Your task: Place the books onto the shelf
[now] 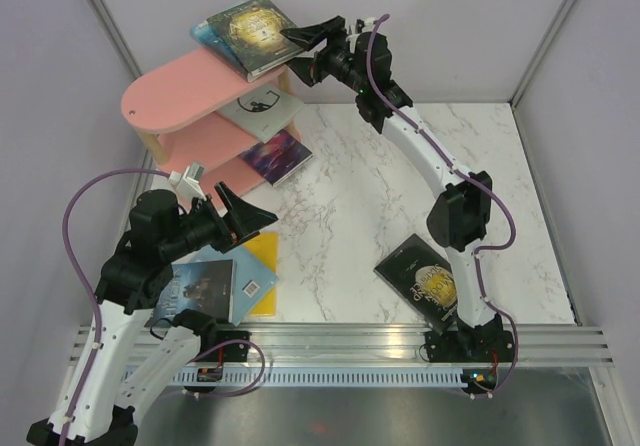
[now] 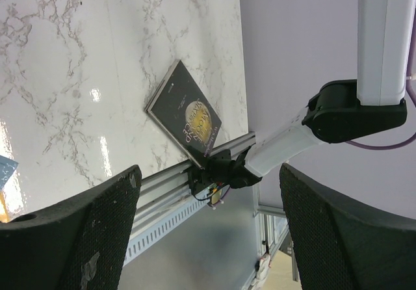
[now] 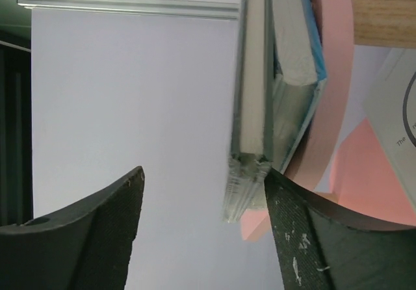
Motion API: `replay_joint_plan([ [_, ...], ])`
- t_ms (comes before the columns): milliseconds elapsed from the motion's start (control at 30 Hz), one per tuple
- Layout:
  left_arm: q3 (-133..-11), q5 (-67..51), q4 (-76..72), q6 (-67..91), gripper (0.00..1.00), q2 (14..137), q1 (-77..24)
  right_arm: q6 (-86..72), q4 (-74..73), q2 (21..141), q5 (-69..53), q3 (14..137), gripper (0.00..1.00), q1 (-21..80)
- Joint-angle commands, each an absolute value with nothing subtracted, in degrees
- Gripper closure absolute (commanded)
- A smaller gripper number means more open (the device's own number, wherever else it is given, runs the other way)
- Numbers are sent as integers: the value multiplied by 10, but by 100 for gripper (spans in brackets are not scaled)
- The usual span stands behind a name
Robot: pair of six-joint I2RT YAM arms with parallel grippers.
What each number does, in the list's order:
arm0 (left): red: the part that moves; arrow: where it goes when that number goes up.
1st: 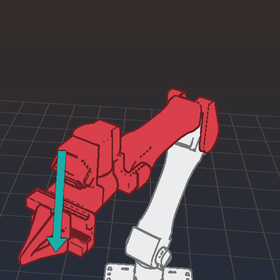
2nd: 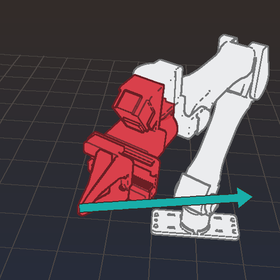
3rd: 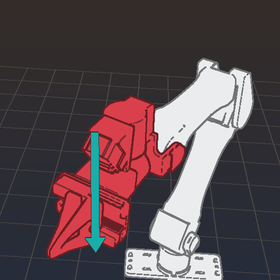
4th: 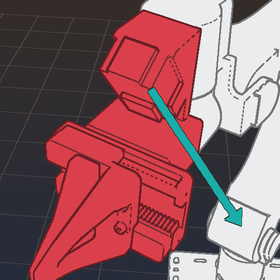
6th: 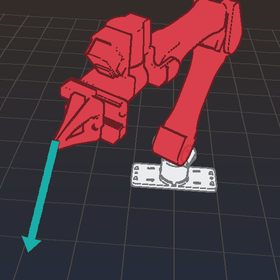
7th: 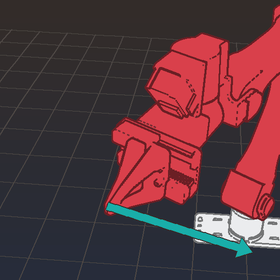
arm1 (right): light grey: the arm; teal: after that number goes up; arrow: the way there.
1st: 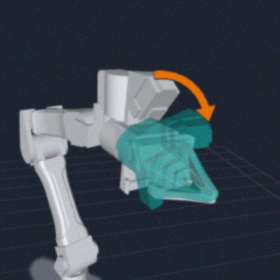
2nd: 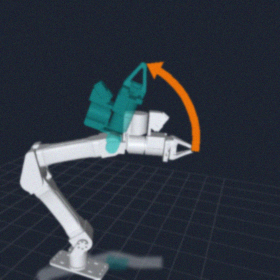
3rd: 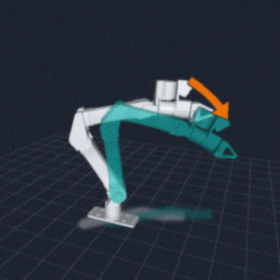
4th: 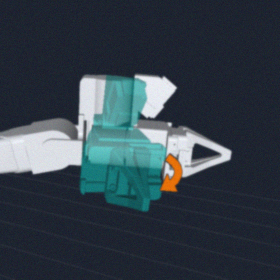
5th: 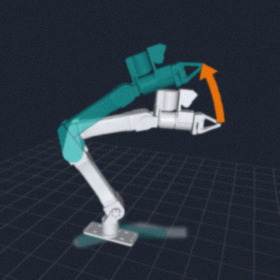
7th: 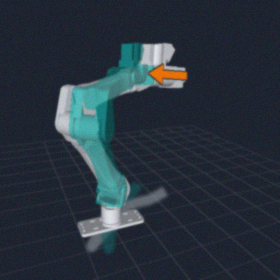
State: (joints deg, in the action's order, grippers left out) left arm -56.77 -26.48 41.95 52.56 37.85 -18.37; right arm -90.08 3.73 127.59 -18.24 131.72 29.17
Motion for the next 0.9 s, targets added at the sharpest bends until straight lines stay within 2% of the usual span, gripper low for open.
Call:
replay_joint_plan([
  [0,-563,-269,425,512,12,377,-182,-889,63,1242,-197,1290,21,293],
  [67,-564,-269,425,509,12,377,-182,-872,65,1221,-200,1241,15,288],
  [233,-559,-265,427,508,12,374,-181,-850,87,1134,-207,1104,14,269],
  [333,-556,-266,426,509,12,375,-181,-832,93,1095,-216,1059,12,258],
  [467,-555,-265,427,506,12,377,-181,-814,123,1040,-249,1003,2,235],
  [633,-548,-263,425,505,12,382,-181,-796,128,999,-273,953,2,214],
  [700,-548,-265,425,504,12,383,-181,-789,130,976,-272,924,9,210],
  [733,-546,-265,425,504,12,384,-181,-788,135,972,-270,917,19,211],
  [767,-545,-265,423,504,12,384,-182,-794,143,969,-269,911,41,210],
  [800,-543,-265,422,504,12,384,-181,-801,150,972,-270,905,52,211],
  [867,-539,-265,420,505,12,385,-181,-814,171,985,-272,910,63,215],
])
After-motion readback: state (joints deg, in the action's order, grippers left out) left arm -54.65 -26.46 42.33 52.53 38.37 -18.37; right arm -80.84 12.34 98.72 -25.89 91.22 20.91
